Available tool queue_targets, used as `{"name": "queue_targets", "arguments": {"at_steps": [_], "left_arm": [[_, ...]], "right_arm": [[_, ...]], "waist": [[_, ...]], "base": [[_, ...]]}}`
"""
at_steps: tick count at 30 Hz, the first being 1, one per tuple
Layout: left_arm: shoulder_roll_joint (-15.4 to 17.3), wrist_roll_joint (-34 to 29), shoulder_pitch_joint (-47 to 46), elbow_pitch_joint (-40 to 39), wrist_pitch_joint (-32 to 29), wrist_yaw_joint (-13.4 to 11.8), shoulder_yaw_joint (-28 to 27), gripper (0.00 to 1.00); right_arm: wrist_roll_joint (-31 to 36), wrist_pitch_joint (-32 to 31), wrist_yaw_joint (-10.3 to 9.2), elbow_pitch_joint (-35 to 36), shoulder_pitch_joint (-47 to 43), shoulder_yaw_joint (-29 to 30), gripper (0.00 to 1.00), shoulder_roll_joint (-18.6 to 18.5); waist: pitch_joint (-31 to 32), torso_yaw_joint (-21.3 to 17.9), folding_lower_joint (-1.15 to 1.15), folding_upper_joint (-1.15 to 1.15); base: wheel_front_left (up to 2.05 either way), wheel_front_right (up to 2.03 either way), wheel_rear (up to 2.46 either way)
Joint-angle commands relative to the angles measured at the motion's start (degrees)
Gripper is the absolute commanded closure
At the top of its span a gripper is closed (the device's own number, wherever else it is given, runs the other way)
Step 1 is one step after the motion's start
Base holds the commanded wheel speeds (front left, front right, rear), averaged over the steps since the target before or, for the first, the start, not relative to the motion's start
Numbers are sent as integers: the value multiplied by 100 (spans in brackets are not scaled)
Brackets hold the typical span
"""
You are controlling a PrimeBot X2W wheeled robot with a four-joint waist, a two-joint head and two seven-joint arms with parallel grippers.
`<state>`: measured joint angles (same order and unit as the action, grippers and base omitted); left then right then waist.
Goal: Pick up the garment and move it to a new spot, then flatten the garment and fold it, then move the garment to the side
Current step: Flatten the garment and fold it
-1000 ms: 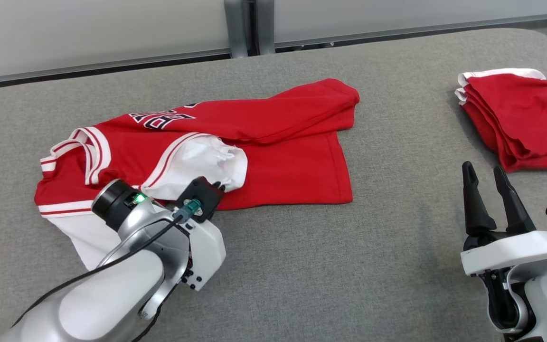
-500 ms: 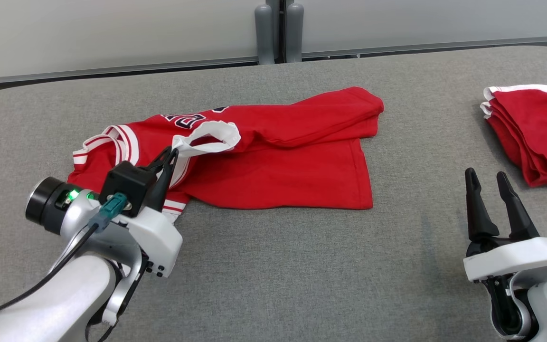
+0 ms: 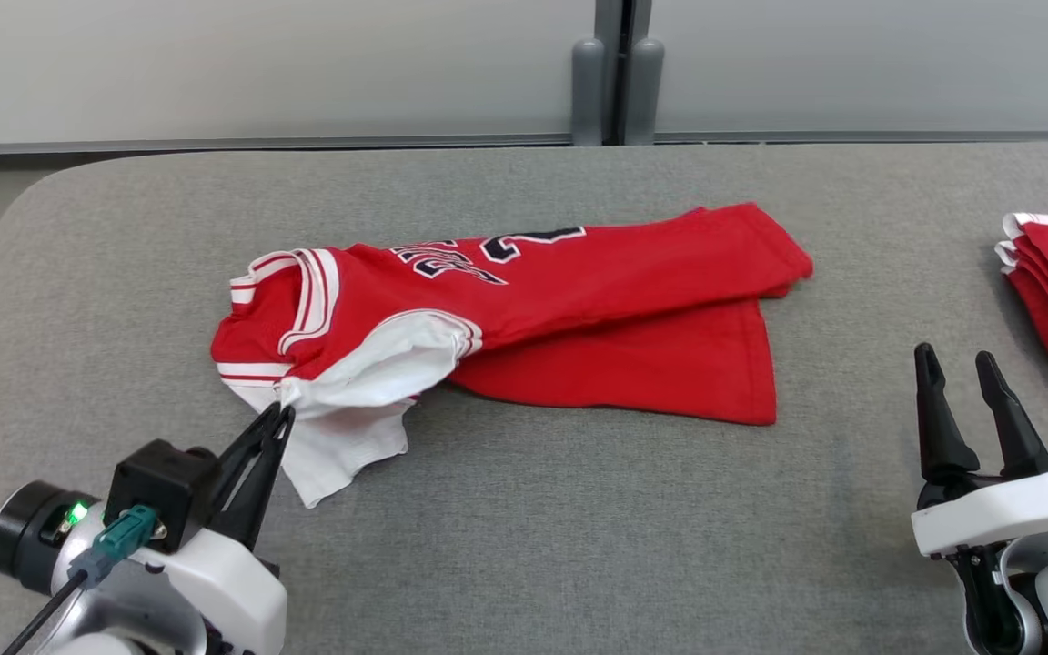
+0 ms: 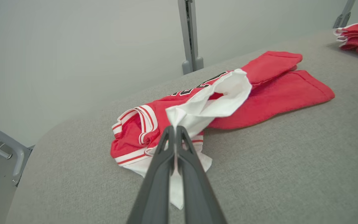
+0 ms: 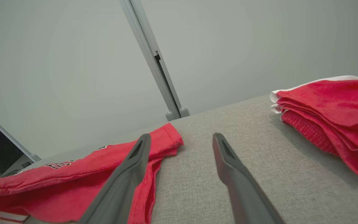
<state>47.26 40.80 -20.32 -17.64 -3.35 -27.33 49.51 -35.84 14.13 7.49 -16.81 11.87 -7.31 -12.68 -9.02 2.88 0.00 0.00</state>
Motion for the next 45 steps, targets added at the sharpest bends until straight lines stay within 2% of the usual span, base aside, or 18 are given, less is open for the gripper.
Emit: {"name": "queue_targets", "arguments": {"at_steps": [1,6,14,21,24,25,26,27,29,31,33,34,37,39,42,45], "left_arm": [[60,83,126,-66,6,-39,-41,100],[374,394,630,-205,-6,-150,-87,100],[489,849,1405,252,78,-250,-2,100],[215,972,1637,1216,199,108,244,100],[70,978,1605,1579,258,164,264,100],[21,1052,1609,1681,301,214,243,84],[-39,1081,1597,1727,347,262,222,7],[-77,1085,1561,1753,382,297,215,0],[-113,1067,1471,1752,455,314,164,0],[-128,978,1398,1646,527,205,109,0],[-132,866,1295,1332,736,-89,-79,0],[-132,866,1295,1332,736,-89,-79,0],[-213,680,1173,941,1143,-440,-352,0],[-325,601,1154,761,1436,-576,-502,0],[-512,446,1031,614,1669,-594,-615,0],[-703,318,952,570,1757,-492,-645,0]], "right_arm": [[16,-7,1,22,-74,32,0,-47],[61,-73,1,57,-194,115,0,-77],[145,-204,1,169,-320,184,0,-55],[182,-301,1,270,-368,234,0,-71],[204,-337,1,317,-378,261,0,-89],[213,-354,1,329,-386,272,0,-95],[220,-363,1,341,-396,279,0,-94],[221,-381,1,353,-404,283,0,-94],[217,-397,1,370,-413,290,0,-85],[230,-414,1,380,-440,284,0,-60],[245,-448,1,371,-478,261,0,-34],[245,-448,1,371,-478,261,0,-34],[255,-481,1,360,-550,177,0,2],[231,-537,1,350,-554,59,0,30],[144,-692,1,286,-440,-259,0,35],[41,-948,1,92,-233,-634,0,-60]], "waist": [[88,164,0,0],[204,459,0,0],[302,628,0,0],[285,623,0,0],[268,617,0,0],[265,616,0,0],[263,618,0,0],[262,620,0,0],[264,622,0,0],[281,617,0,0],[354,584,0,0],[354,584,0,0],[418,540,0,0],[448,519,0,0],[441,514,0,0],[399,559,0,0]], "base": [[0,0,0],[0,0,0],[0,0,0],[0,0,0],[0,0,0],[0,0,0],[0,0,0],[0,0,0],[0,0,0],[0,0,0],[0,0,0],[0,0,0],[0,0,0],[0,0,0],[0,0,0],[0,0,0]]}}
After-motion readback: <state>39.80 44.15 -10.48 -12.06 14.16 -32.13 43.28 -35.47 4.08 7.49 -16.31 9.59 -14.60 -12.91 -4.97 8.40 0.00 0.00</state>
